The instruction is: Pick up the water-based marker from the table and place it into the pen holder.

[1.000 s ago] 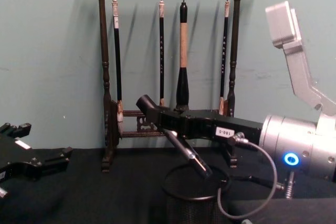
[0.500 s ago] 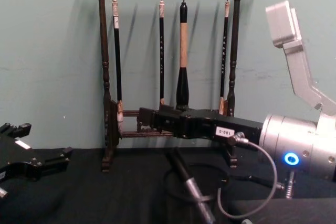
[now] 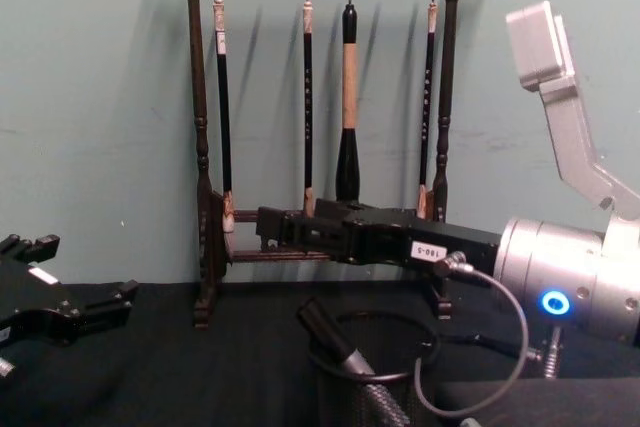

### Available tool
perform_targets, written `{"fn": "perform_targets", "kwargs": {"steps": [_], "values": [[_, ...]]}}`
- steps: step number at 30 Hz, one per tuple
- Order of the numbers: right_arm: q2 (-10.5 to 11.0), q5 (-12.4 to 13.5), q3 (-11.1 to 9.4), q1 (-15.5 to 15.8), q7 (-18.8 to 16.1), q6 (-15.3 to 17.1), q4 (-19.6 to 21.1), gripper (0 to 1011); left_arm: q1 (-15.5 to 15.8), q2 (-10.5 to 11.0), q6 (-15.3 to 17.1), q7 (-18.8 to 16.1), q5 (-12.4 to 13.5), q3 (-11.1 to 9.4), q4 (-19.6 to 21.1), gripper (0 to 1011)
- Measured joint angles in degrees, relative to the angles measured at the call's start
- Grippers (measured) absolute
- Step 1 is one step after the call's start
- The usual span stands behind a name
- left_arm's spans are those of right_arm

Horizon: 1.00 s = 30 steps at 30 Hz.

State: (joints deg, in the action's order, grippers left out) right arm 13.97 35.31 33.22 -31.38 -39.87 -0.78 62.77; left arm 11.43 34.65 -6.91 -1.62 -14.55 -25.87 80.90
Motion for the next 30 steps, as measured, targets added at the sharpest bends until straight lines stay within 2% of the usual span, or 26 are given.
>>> {"fn": "perform_targets", "kwargs": {"steps": [8,10,12,13,15,16,17,18,24,29,30], "values": [[0.7,0.0,-0.1,0.2,0.6,1.0,1.2,1002,0.0,0.0,0.0,0.0,0.0,0.0,0.0,1001],[2.1,0.1,-0.8,0.7,1.9,1.7,3.5,1003,0.0,0.0,0.0,0.0,0.0,0.0,0.0,1001],[2.4,0.1,-1.0,0.8,2.2,1.8,3.9,1002,0.0,0.0,0.0,0.0,0.0,0.0,0.0,1001],[3.7,0.1,-1.7,1.3,3.2,2.2,5.8,1002,0.0,0.0,0.0,0.0,0.0,0.0,0.0,1001],[4.5,0.1,-2.1,1.6,3.6,2.4,6.8,1002,0.0,0.0,0.0,0.0,0.0,0.0,0.0,1001],[6.2,0.1,-2.9,2.4,4.7,2.8,8.8,1002,0.0,0.0,0.0,0.0,0.0,0.0,0.0,1001],[6.2,0.1,-2.9,2.4,4.7,2.8,8.8,1002,0.0,0.0,0.0,0.0,0.0,0.0,0.0,1001],[7.4,0.0,-3.6,3.1,5.5,2.9,10.2,1002,0.0,0.0,0.0,0.0,0.0,0.0,0.0,1001],[10.6,-0.4,-5.3,5.1,7.5,3.8,13.4,1002,0.0,0.0,0.0,0.0,0.0,0.0,0.0,1001],[12.2,-0.9,-6.2,6.4,8.7,4.7,15.0,1002,0.0,0.0,0.0,0.0,0.0,0.0,0.0,1001],[13.2,-1.1,-6.7,7.1,9.5,5.4,16.0,1002,0.0,0.0,0.0,0.0,0.0,0.0,0.0,1002]]}}
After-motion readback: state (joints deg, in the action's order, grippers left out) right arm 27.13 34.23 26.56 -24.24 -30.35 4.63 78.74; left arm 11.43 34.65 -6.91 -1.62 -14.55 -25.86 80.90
